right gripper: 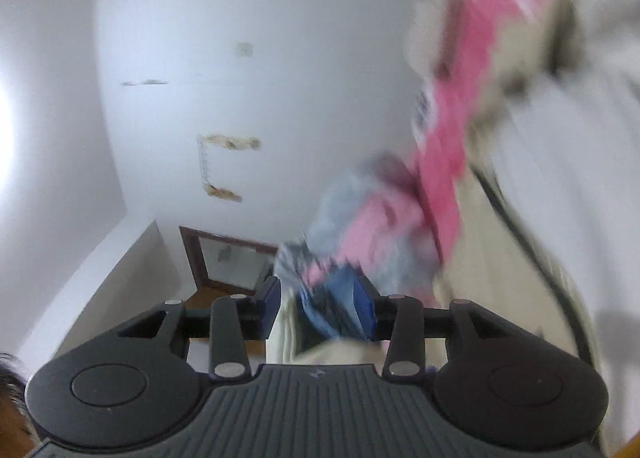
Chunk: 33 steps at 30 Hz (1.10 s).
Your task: Fold clothes
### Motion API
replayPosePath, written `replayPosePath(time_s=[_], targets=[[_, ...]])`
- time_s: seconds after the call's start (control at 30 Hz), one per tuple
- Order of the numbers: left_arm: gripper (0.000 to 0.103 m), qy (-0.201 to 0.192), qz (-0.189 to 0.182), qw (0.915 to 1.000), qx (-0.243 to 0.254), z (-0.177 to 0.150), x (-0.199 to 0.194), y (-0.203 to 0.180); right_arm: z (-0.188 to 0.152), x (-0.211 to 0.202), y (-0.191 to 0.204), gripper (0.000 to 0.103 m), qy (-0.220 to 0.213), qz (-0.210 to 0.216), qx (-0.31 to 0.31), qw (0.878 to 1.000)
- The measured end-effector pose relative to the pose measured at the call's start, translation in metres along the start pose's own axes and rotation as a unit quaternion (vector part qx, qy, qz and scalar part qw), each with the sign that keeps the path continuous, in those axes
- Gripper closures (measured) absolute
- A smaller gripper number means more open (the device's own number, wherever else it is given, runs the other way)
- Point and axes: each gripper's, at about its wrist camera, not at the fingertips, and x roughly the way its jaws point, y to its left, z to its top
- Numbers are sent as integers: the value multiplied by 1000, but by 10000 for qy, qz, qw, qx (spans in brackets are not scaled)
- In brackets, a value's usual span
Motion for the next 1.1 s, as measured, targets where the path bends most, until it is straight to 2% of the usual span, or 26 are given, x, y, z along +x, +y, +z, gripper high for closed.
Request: replayPosePath(time_s=[0.1,0.13,0.23,0.33,0.47,0.53,0.6,0.63,0.67,0.7,0.73,0.8,0.9,0.93,1.03,1.07,1.1], targets=[[58,-144,242,9996,89,2,-32,1,-11,14,-20,59,417,-360,161,9984],[58,-193,328,9992,151,3,-42,0,-14,20,-26,59,599,-334,163,9975],[58,-391,588,9970,306,12,-69,-2,-17,34,-37,59,785,-833,-288,9930],[58,-751,878,9919,534,33,-101,-9,-23,44,-51,59,906,-1873,-799,9748],[46,-1357,1151,9786,1035,81,-144,-21,-33,51,-68,59,1113,-2418,-699,9614],[41,-1778,1583,9625,1301,110,-163,-25,-38,53,-73,60,1199,-2590,-692,9559],[32,-2161,2110,9386,1666,136,-173,-26,-42,53,-70,60,1253,-2632,-804,9532],[30,-2300,2394,9240,1899,148,-177,-25,-44,53,-69,60,1280,-2652,-861,9518],[18,-2434,2673,9077,2130,160,-181,-25,-47,53,-67,60,1307,-2672,-918,9503],[4,-2440,2847,8960,2380,172,-178,-24,-49,53,-65,60,1334,-2692,-974,9488],[1,-2365,2988,8875,2590,185,-173,-21,-49,53,-66,60,1333,-2699,-975,9486],[1,-2161,3093,8840,2760,205,-162,-15,-49,54,-70,60,1322,-2706,-910,9492],[1,-1728,2845,9048,2655,227,-149,-4,-48,55,-75,60,1301,-2686,-807,9510],[1,-1614,2841,9082,2614,232,-143,-2,-47,54,-76,61,1302,-2685,-784,9512],[3,-1501,3047,9069,2495,241,-130,4,-47,53,-79,61,1301,-2678,-733,9518],[7,-1489,3090,9067,2452,243,-133,8,-46,53,-80,61,1299,-2672,-717,9521],[22,-1446,3126,9075,2404,243,-132,9,-46,54,-80,61,1303,-2666,-699,9524]])
